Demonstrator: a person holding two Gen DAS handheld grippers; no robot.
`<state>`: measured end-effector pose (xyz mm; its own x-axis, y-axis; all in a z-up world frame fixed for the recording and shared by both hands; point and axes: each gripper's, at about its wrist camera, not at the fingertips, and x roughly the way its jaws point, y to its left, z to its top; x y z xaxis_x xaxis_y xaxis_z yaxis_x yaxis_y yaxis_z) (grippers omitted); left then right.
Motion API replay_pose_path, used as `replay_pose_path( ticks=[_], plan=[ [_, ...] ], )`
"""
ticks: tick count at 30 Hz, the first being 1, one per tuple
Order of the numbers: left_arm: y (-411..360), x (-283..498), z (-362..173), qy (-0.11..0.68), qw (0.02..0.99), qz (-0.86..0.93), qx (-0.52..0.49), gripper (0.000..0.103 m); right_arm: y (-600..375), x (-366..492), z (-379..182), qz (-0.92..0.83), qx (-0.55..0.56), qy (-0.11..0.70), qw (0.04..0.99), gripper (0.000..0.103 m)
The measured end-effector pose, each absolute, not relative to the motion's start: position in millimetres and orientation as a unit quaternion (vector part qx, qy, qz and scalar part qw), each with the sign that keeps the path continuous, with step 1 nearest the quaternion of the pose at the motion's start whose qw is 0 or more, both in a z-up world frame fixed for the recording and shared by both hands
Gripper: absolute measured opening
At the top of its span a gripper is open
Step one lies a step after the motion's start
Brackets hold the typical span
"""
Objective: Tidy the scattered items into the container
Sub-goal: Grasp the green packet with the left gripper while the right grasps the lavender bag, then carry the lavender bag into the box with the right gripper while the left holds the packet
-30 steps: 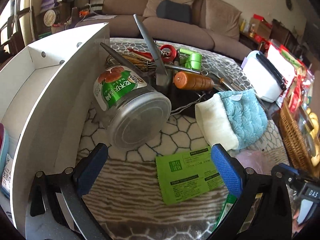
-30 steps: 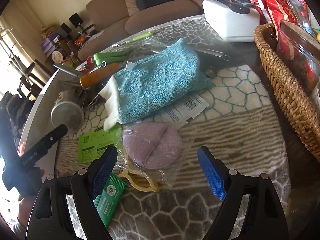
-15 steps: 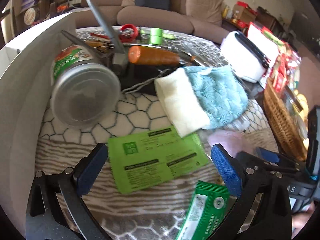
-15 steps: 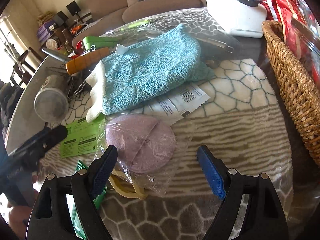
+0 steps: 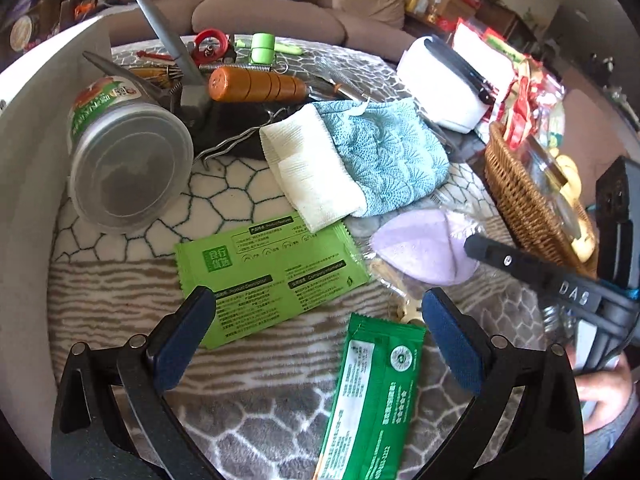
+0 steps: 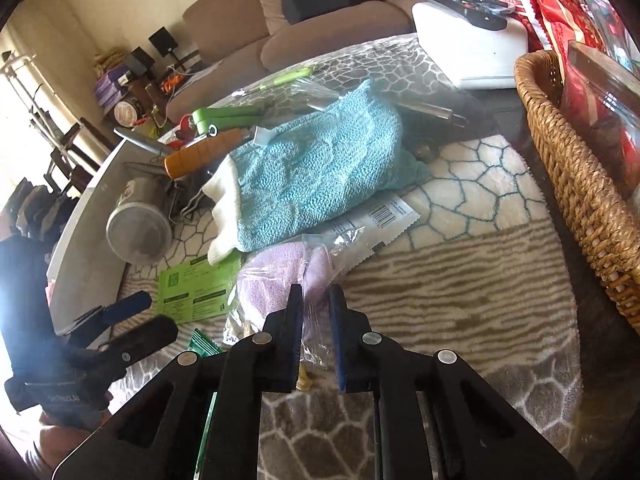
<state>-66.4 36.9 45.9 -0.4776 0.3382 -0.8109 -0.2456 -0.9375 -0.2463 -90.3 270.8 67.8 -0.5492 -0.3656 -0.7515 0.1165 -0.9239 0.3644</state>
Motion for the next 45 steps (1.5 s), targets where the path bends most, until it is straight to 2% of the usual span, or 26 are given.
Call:
replay_pose_path(
  ticks=[6,10,13,14,16,18,20,27,35,45],
  plan=[
    [49,-21,40,-0.036,0.193,0.843,-0.501,0.103,267,-79,83,-0.878,0.443,-0.115,0.140,0.011],
    [64,-7,28,0.008,0.188,0.840,-0.509,0.102,270,-71,90,-0.880,0.435,-0.121,0.145,0.011],
    [71,-2,21,0.043,0.177,0.844,-0.505,0.087,277,-66,93,-0.881,0.432,-0.130,0.145,0.011],
    [72,-1,22,0.047,0.174,0.848,-0.499,0.070,280,-64,95,-0.881,0.429,-0.134,0.145,0.011],
    [66,-1,25,0.035,0.170,0.851,-0.495,0.053,285,-61,99,-0.883,0.424,-0.142,0.144,0.011],
    [56,-5,26,-0.001,0.176,0.849,-0.499,0.053,289,-59,102,-0.885,0.420,-0.146,0.142,0.011],
    [45,-7,30,-0.036,0.176,0.849,-0.497,0.048,293,-59,103,-0.885,0.418,-0.148,0.140,0.011],
    [9,-7,62,-0.111,0.171,0.861,-0.467,0.048,295,-58,106,-0.886,0.410,-0.159,0.146,0.011],
    [-9,7,76,-0.121,0.173,0.860,-0.464,0.048,283,-52,112,-0.885,0.408,-0.159,0.159,0.011],
    [-55,36,150,-0.117,0.170,0.887,-0.412,0.048,237,-23,165,-0.891,0.384,-0.145,0.196,0.011]
  ],
)
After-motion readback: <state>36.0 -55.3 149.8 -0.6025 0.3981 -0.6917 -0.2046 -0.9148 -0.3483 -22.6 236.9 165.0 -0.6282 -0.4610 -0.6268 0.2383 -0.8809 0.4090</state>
